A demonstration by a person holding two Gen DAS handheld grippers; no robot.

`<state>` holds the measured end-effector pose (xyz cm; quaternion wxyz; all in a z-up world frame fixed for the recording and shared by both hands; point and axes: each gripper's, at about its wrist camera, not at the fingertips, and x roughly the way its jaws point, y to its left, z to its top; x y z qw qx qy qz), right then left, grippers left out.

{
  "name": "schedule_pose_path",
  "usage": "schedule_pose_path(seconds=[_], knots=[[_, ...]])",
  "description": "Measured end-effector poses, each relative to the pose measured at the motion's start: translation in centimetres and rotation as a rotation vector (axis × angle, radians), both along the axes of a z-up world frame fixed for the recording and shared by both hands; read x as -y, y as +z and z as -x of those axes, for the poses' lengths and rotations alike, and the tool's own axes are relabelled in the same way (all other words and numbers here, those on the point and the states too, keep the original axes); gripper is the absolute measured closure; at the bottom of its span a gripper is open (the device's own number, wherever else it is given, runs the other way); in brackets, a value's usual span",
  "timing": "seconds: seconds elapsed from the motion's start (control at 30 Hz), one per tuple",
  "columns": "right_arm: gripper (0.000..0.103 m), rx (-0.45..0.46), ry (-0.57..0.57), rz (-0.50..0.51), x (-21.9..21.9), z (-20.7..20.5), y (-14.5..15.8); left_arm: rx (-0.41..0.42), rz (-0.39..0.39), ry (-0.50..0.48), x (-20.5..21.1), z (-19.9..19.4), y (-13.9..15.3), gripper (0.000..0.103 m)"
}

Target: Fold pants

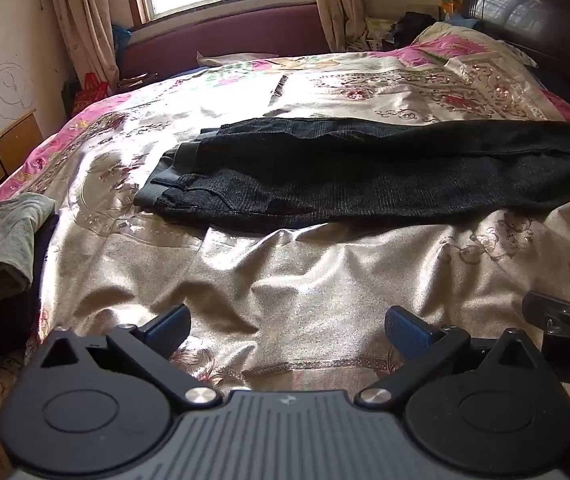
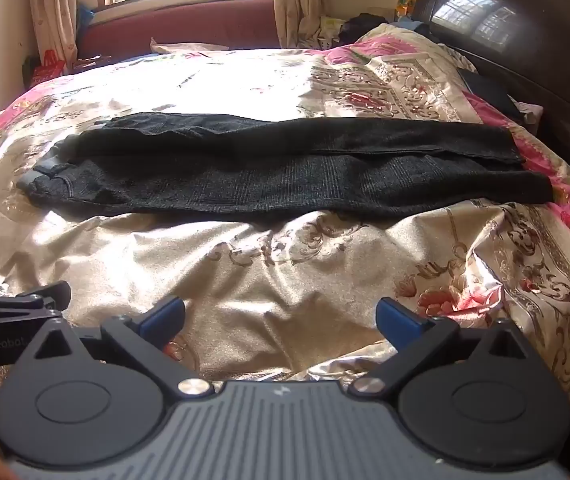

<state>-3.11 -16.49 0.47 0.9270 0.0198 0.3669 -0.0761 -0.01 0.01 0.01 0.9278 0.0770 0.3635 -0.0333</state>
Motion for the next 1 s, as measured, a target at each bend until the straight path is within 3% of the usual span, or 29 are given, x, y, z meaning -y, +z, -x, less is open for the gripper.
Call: schedule_pose_path(seconds=[1.0], knots=[[0.002, -0.03, 0.016, -0.017, 0.1, -1.0, -0.8, -0.045, 0.025, -0.017, 0.0, -1.0, -0.7, 0.0]])
